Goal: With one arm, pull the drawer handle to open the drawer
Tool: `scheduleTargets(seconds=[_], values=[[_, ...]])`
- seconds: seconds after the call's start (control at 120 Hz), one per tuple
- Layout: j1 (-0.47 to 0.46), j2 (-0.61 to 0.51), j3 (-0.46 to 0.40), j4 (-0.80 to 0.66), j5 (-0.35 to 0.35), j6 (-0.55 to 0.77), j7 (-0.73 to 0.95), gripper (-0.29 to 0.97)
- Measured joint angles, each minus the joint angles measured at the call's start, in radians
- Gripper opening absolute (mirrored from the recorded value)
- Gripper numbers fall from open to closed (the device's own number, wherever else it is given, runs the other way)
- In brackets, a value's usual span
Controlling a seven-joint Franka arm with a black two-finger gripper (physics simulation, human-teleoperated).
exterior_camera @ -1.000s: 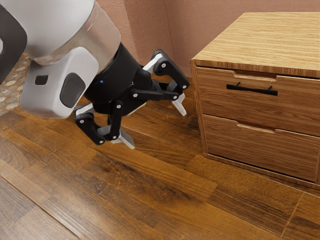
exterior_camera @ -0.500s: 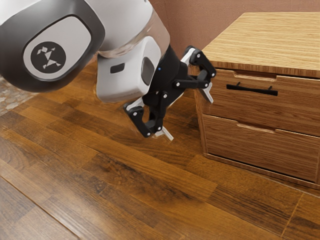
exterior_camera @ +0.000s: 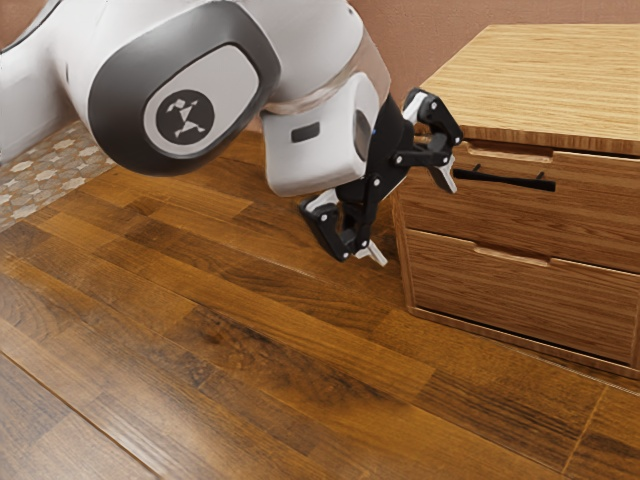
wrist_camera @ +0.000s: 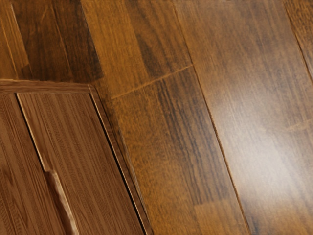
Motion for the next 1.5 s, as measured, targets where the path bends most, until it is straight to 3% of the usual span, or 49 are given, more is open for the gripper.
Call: scheduleTargets(seconds=[0.417, 0.7, 0.95, 1.5], values=[[-0.034, 0.16, 0.0, 0.143, 0.044, 0.031, -0.05, 0.68], [-0.034, 0.206, 0.001, 0.197, 0.066, 0.036, -0.075, 0.68], [-0.082, 0.254, 0.0, 0.252, 0.128, 0.037, -0.093, 0.68], [-0.081, 0.311, 0.007, 0.275, 0.17, 0.056, -0.121, 0.68]])
